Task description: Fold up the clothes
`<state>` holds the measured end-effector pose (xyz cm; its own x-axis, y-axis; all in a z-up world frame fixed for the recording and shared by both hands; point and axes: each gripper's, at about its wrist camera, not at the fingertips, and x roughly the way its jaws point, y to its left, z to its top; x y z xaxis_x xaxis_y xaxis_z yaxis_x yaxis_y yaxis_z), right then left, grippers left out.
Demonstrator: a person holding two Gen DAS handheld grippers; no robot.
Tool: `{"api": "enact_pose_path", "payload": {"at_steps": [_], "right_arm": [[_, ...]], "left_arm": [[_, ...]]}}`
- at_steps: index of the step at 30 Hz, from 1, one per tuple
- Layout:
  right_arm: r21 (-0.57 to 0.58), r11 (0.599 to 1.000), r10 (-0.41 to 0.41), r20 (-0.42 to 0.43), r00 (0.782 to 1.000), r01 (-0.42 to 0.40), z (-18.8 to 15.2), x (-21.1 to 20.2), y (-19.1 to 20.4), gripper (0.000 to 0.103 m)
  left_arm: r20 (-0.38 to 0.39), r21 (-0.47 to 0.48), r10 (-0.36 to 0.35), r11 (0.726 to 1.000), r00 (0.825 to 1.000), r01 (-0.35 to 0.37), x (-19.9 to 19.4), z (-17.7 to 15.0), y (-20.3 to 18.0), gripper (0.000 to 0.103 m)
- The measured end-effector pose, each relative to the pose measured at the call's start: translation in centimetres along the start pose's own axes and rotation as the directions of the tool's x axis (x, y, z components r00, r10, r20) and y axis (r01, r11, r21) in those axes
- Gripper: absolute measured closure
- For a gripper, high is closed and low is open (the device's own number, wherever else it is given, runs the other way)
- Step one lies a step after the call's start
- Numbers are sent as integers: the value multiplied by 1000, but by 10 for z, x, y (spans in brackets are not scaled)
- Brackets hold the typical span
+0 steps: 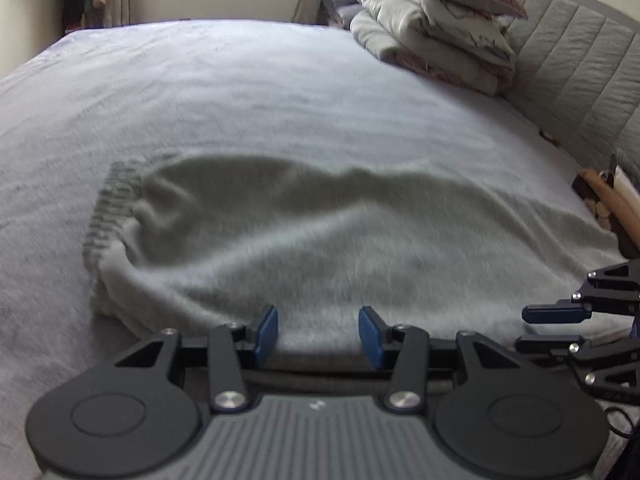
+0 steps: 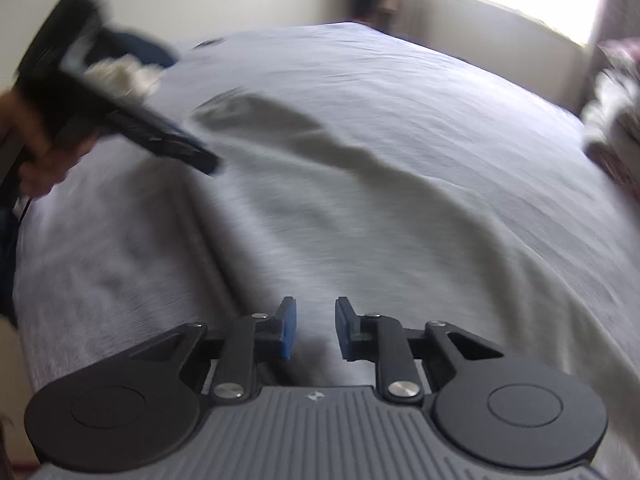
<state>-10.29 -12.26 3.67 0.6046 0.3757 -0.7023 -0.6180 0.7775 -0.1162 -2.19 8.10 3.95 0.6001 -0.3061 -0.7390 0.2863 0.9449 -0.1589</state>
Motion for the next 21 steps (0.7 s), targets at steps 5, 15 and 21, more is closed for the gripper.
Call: {"api": "enact_pose_path", "payload": {"at_steps": [5,15,21], "right_arm": [[-80,997,3,-20,1000,-5,2,16,21,78],[-176,983,-46,-9,999,44,8,21,32,93],[-124,992,-17,20,1000,20,15,-5,26,94]], "left_arm": [[-39,21,29,999,999,-29,10,-4,-3,57],[-21,0,2,1000,1000,-2,-5,-5,4,57],[8,-10,-21,1000,1000,21,-12,-1,7,57]]}}
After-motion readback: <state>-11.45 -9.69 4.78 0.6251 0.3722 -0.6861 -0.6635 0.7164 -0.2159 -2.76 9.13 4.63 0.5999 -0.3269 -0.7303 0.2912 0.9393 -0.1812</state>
